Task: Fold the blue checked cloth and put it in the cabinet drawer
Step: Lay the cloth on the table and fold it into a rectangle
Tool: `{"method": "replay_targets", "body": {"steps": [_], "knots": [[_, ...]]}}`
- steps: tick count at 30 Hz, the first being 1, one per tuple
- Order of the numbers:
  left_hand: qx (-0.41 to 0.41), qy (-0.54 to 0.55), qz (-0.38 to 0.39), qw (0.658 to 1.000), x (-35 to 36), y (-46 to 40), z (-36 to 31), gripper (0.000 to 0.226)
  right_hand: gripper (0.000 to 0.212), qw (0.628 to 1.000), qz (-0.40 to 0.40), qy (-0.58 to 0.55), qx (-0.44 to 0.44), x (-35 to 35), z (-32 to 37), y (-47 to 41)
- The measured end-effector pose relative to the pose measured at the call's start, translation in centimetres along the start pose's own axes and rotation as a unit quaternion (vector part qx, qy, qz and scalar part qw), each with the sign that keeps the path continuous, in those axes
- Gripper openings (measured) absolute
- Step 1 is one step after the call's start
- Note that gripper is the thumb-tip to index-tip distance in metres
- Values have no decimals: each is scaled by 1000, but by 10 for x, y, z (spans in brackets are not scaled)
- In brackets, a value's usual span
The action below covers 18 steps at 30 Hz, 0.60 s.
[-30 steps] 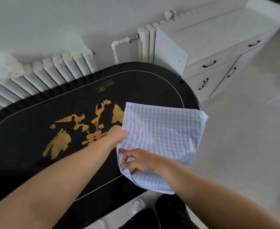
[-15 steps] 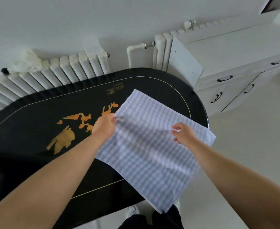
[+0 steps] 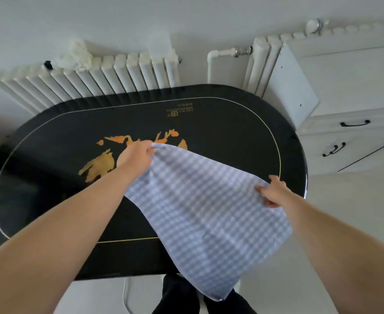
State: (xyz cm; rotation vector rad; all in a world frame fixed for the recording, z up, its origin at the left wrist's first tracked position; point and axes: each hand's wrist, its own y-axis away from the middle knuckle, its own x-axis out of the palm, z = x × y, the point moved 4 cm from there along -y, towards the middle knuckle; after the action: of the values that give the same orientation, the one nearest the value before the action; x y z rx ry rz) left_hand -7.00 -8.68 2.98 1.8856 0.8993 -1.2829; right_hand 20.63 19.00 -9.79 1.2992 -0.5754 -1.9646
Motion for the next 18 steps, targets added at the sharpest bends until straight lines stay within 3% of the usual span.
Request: {"method": "replay_targets", "body": {"steps": [7, 11, 15, 18], "knots": [[-49, -15, 93, 994, 40, -13, 52, 33, 101, 990, -20, 134, 38, 9, -5, -5], [-83, -10, 129, 988, 61, -25, 85, 37, 81, 976, -21, 213, 48, 17, 2, -7], [-76, 3, 140, 987, 67, -45, 99, 37, 43, 996, -44, 74, 25, 24, 1, -8], [-67, 39, 147, 986, 63, -60, 104, 39, 40, 993, -112, -15, 14, 19, 6, -2]]}}
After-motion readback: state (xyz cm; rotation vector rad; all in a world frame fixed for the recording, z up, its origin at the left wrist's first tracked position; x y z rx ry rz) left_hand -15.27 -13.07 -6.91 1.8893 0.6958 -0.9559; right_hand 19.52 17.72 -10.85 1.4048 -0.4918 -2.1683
